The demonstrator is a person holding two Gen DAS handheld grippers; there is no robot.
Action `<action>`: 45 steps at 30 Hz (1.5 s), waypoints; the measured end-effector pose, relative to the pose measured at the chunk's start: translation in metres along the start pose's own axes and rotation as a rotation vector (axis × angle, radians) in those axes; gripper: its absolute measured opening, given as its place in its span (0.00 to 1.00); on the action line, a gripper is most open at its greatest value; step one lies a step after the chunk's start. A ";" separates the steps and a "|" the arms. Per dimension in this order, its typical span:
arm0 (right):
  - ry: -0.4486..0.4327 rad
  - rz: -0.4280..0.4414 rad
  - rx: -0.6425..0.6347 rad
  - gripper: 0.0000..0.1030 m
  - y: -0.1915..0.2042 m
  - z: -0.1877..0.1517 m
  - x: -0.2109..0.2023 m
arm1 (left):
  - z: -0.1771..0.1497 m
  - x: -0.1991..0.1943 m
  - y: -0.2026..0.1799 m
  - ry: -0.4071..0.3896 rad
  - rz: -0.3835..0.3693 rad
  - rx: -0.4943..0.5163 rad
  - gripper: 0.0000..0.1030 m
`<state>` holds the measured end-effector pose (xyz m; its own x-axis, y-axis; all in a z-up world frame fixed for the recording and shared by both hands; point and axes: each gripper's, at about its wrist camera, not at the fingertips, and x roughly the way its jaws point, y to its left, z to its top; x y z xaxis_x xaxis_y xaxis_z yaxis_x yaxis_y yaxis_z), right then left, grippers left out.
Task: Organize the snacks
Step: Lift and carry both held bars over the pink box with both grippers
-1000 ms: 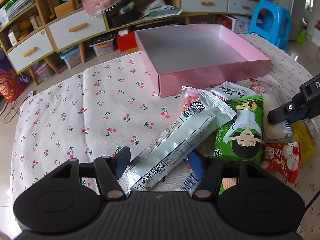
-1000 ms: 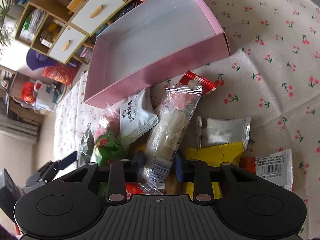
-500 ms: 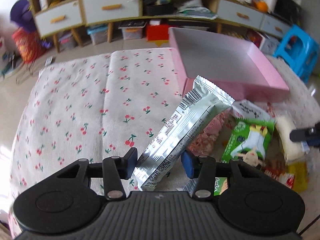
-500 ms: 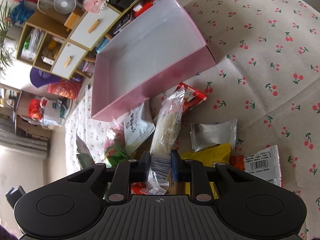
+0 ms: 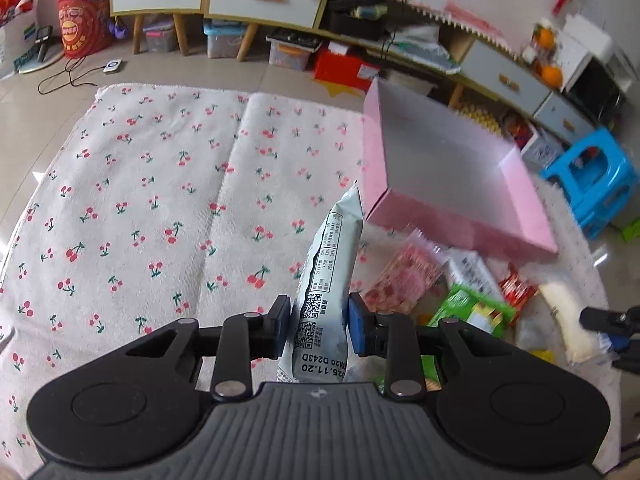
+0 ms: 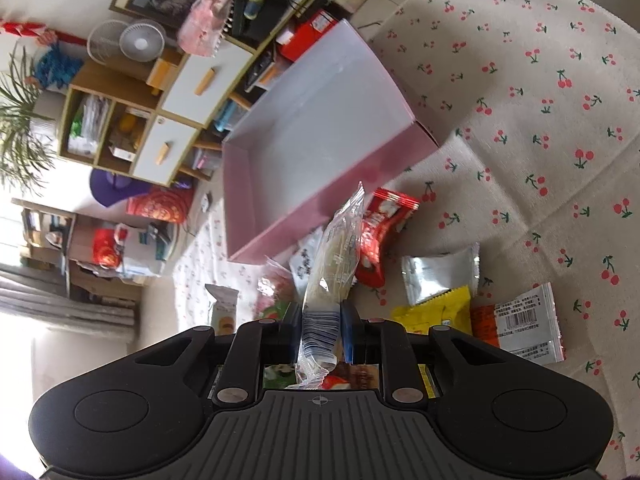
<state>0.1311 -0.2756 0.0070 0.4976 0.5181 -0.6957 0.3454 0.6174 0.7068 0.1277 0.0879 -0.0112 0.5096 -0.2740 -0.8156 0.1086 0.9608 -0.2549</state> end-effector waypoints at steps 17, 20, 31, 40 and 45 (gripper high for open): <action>-0.119 0.076 -0.087 0.19 0.022 0.032 0.007 | 0.042 0.008 -0.030 -0.080 -0.070 -0.057 0.27; -0.152 0.087 -0.114 0.19 0.026 0.045 0.010 | 0.052 0.017 -0.044 -0.082 -0.073 -0.032 0.27; -0.252 -0.013 -0.276 0.19 0.029 0.081 0.038 | 0.080 0.075 -0.080 -0.114 -0.033 0.097 0.27; -0.256 -0.072 -0.435 0.18 0.029 0.084 0.061 | 0.077 0.105 -0.092 -0.145 0.026 0.207 0.27; -0.216 -0.116 -0.450 0.16 0.022 0.084 0.073 | 0.068 0.105 -0.086 -0.095 0.080 0.226 0.27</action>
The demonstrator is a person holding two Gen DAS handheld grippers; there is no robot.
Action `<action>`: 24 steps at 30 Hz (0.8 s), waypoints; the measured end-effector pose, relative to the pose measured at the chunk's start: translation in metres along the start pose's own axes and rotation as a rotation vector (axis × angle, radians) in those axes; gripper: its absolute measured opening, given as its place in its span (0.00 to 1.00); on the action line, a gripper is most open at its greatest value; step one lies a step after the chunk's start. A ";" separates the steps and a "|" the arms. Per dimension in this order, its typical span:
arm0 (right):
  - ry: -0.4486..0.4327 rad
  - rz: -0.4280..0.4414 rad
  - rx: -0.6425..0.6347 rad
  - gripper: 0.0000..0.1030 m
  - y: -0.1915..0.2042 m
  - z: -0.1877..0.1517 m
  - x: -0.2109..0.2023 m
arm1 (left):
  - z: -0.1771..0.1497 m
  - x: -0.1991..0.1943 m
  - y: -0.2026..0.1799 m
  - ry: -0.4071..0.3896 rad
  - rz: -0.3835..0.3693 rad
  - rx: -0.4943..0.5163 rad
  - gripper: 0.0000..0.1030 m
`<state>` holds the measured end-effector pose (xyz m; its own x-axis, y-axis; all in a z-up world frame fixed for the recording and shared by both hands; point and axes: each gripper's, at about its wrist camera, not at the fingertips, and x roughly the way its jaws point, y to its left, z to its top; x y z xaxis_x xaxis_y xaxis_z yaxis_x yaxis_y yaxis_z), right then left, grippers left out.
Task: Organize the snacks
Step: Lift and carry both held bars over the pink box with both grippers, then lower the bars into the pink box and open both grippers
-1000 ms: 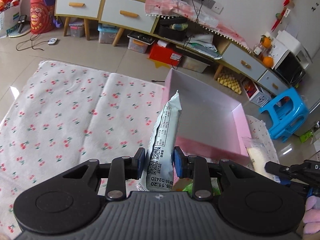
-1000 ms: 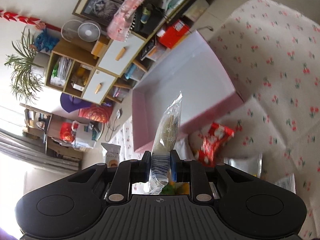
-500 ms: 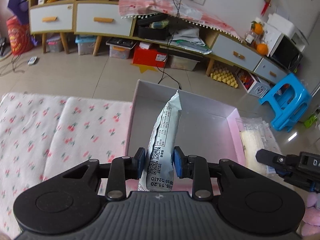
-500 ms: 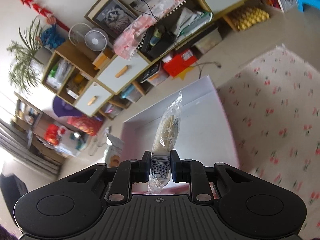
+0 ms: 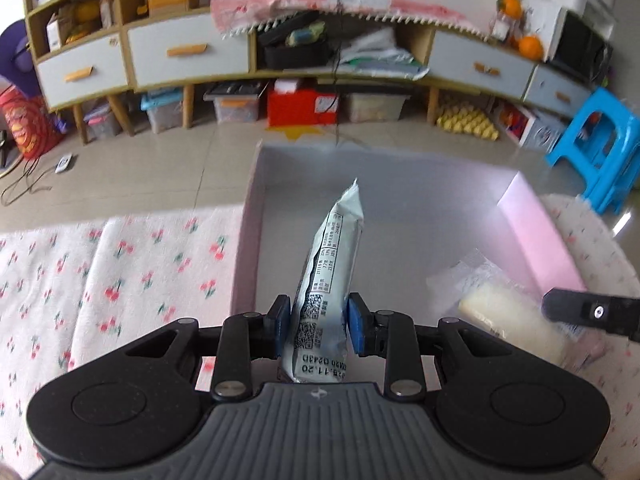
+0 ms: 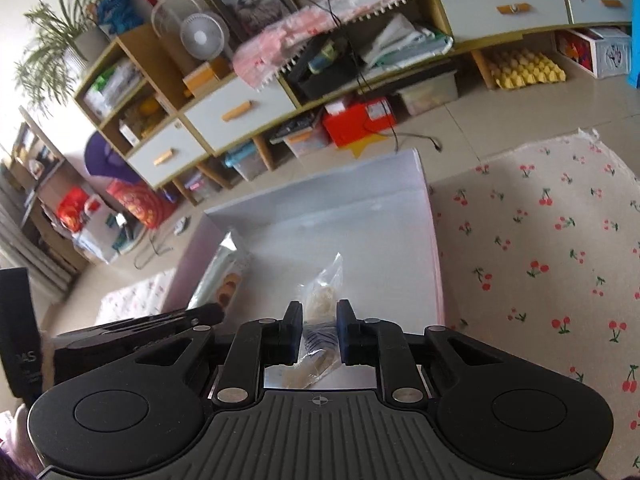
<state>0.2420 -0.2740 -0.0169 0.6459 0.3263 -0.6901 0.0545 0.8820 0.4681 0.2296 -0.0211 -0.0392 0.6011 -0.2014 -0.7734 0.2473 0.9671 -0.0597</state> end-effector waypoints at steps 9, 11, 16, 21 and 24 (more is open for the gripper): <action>0.057 -0.039 -0.013 0.15 0.002 -0.005 0.002 | -0.003 -0.013 -0.002 0.067 0.038 -0.046 0.27; 0.060 -0.052 -0.025 0.15 0.003 -0.005 0.002 | -0.005 -0.015 -0.003 0.085 0.053 -0.044 0.26; 0.062 -0.069 -0.038 0.16 0.007 -0.005 0.000 | -0.008 -0.018 -0.001 0.121 0.070 -0.060 0.26; 0.053 -0.078 -0.059 0.21 0.014 -0.005 -0.007 | -0.006 -0.016 -0.001 0.102 0.057 -0.055 0.33; 0.063 -0.075 -0.056 0.24 0.018 -0.006 -0.014 | -0.008 -0.023 -0.001 0.062 0.015 -0.066 0.52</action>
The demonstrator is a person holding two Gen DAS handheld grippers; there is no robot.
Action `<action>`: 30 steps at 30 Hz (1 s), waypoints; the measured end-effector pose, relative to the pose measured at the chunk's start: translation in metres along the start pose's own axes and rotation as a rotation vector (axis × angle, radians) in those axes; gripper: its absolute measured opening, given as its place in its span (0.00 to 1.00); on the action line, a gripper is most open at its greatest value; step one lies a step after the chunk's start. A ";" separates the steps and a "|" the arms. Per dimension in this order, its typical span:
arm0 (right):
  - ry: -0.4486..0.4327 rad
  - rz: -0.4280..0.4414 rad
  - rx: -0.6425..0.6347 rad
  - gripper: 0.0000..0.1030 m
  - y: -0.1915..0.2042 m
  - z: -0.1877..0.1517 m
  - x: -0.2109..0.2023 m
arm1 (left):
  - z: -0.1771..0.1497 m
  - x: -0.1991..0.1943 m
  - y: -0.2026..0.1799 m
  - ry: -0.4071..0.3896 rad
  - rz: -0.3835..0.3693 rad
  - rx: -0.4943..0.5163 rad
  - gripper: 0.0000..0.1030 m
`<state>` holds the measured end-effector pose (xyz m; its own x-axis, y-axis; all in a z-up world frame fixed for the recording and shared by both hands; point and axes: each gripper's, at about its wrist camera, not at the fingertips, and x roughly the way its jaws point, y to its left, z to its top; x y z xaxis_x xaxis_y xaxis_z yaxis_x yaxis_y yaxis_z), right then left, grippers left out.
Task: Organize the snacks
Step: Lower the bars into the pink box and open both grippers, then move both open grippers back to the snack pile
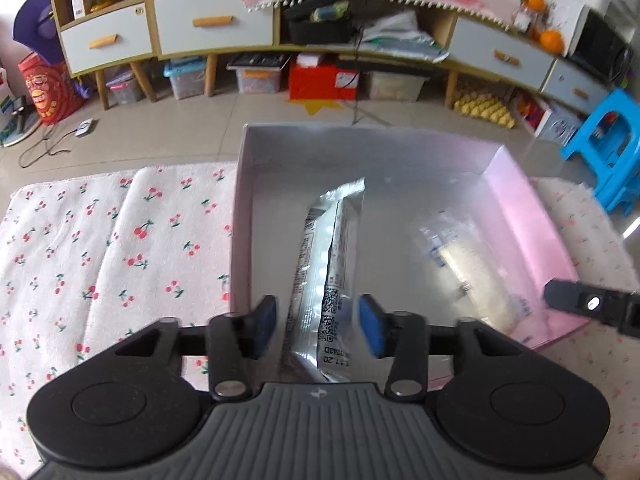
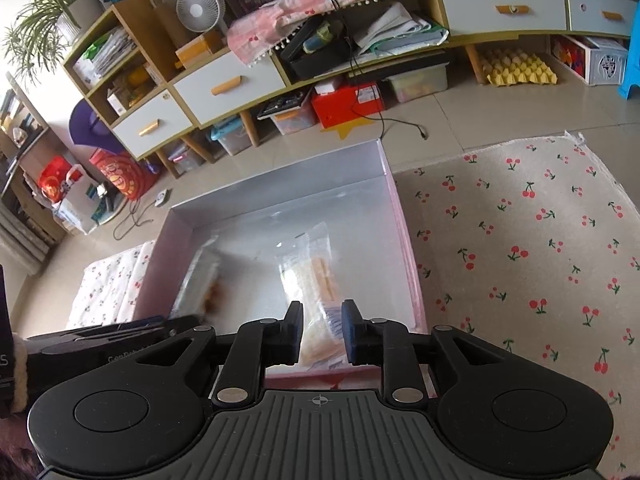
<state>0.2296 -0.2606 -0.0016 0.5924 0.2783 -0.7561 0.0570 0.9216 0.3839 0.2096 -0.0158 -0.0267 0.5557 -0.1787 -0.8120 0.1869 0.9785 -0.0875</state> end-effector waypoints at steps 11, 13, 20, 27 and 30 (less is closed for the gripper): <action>-0.008 -0.016 0.015 0.58 0.010 -0.007 -0.043 | -0.006 -0.043 -0.011 -0.070 -0.004 0.076 0.87; -0.012 -0.015 0.024 0.67 0.012 -0.010 -0.051 | -0.010 -0.051 -0.010 -0.079 -0.010 0.081 0.90; 0.013 -0.020 0.023 0.74 0.019 -0.023 -0.072 | -0.027 -0.071 -0.009 -0.094 -0.011 0.092 0.97; 0.077 -0.053 0.045 0.78 0.022 -0.041 -0.083 | -0.049 -0.085 -0.006 -0.086 -0.008 0.113 0.99; 0.099 -0.053 0.055 0.78 0.020 -0.052 -0.085 | -0.057 -0.089 -0.007 -0.090 -0.007 0.124 0.99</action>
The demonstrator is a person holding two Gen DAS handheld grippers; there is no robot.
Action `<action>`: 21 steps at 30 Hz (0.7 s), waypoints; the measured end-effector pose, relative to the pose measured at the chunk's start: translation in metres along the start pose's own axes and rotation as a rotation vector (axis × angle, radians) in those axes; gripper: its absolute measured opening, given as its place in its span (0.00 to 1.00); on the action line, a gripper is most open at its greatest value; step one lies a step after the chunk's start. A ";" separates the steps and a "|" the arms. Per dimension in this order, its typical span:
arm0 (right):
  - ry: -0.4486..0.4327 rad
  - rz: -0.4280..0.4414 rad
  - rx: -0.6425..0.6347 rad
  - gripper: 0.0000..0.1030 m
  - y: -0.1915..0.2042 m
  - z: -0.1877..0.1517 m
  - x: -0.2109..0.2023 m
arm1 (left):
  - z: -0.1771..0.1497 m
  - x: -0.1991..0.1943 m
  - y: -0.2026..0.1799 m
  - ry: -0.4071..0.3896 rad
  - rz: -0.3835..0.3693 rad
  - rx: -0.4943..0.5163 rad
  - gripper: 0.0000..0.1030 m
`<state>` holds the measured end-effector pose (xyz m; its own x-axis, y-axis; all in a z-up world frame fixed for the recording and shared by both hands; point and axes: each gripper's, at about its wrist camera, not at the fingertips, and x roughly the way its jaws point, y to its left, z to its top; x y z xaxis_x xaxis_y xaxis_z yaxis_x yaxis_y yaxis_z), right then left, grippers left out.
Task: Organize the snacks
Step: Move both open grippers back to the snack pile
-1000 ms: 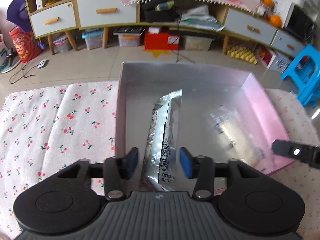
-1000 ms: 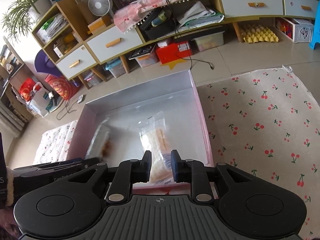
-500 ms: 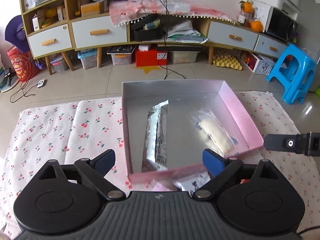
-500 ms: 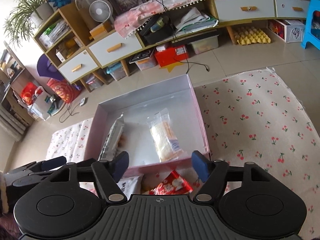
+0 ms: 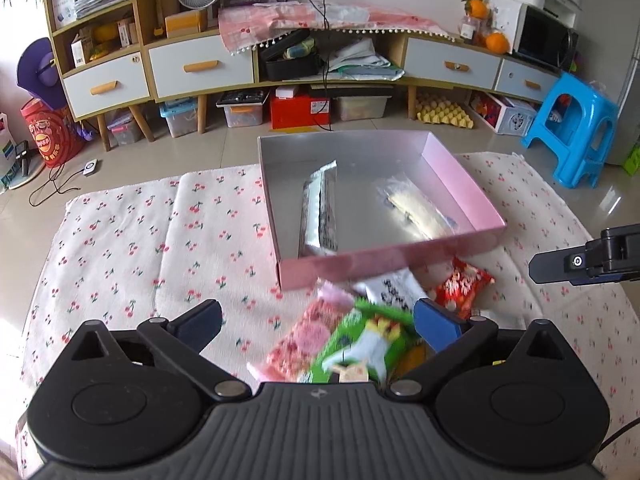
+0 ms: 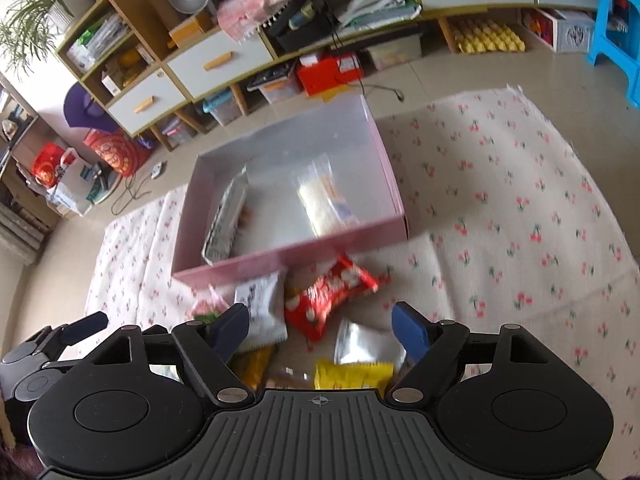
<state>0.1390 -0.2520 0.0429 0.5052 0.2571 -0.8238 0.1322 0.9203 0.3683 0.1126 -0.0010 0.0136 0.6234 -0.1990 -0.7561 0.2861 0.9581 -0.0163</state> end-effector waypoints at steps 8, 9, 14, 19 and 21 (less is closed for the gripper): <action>0.008 0.029 0.019 0.84 -0.008 -0.028 0.003 | -0.018 0.000 0.004 -0.027 -0.024 -0.005 0.99; 0.014 0.044 0.027 0.84 -0.012 -0.032 0.006 | -0.022 0.001 0.004 -0.032 -0.030 -0.003 0.99; 0.061 0.086 0.102 0.84 -0.025 -0.044 0.015 | -0.039 0.005 0.010 -0.042 -0.047 0.010 0.99; 0.011 0.068 0.038 0.84 -0.027 -0.058 0.013 | -0.051 0.005 0.018 -0.082 -0.088 -0.019 0.99; 0.008 0.066 0.017 0.84 -0.029 -0.064 0.015 | -0.054 0.004 0.020 -0.096 -0.106 -0.024 0.99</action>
<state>0.0886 -0.2561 -0.0077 0.5066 0.3194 -0.8008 0.1131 0.8962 0.4290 0.0816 0.0285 -0.0254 0.6575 -0.3169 -0.6835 0.3375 0.9350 -0.1088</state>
